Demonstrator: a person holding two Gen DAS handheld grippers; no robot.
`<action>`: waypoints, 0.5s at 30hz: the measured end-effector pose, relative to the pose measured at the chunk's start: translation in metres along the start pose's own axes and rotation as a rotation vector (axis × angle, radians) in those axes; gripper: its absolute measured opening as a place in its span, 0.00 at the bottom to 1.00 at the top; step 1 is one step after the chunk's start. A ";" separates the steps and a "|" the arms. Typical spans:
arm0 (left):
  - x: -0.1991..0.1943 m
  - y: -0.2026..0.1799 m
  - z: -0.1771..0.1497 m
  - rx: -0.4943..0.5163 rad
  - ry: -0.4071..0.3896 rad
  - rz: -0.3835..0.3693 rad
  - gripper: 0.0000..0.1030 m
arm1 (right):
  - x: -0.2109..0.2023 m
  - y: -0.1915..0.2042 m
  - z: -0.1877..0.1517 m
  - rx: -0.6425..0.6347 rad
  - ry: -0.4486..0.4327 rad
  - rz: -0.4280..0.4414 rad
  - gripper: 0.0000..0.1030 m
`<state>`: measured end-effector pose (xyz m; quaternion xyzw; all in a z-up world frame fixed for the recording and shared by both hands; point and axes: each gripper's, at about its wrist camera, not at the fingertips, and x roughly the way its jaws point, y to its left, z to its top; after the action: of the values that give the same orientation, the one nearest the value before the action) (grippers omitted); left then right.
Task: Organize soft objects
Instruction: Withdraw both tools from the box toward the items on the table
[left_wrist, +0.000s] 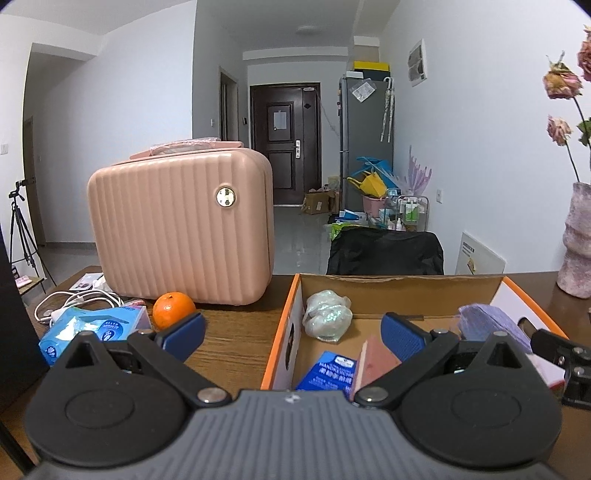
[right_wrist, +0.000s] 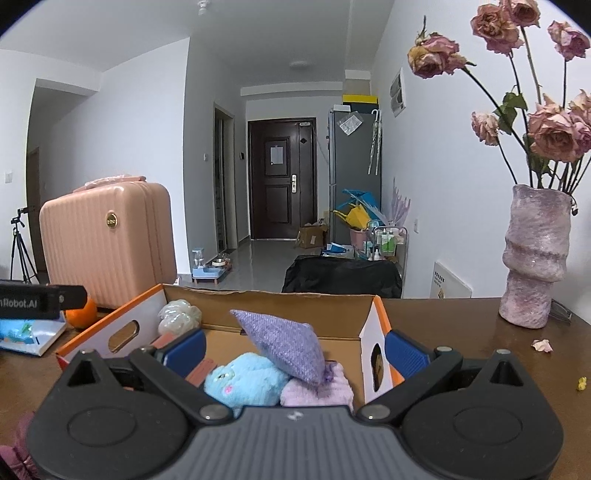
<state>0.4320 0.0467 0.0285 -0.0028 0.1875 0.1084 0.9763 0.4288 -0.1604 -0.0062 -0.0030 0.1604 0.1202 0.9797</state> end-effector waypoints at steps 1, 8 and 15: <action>-0.003 0.000 -0.001 0.004 -0.002 -0.001 1.00 | -0.002 0.000 -0.001 0.003 -0.002 0.000 1.00; -0.022 0.002 -0.010 0.012 -0.007 -0.008 1.00 | -0.019 0.000 -0.006 0.017 -0.007 0.002 1.00; -0.036 0.007 -0.019 0.009 -0.002 -0.010 1.00 | -0.039 0.001 -0.016 0.033 -0.025 0.010 1.00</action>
<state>0.3909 0.0449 0.0244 0.0008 0.1869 0.1029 0.9770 0.3880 -0.1690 -0.0090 0.0156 0.1501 0.1227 0.9809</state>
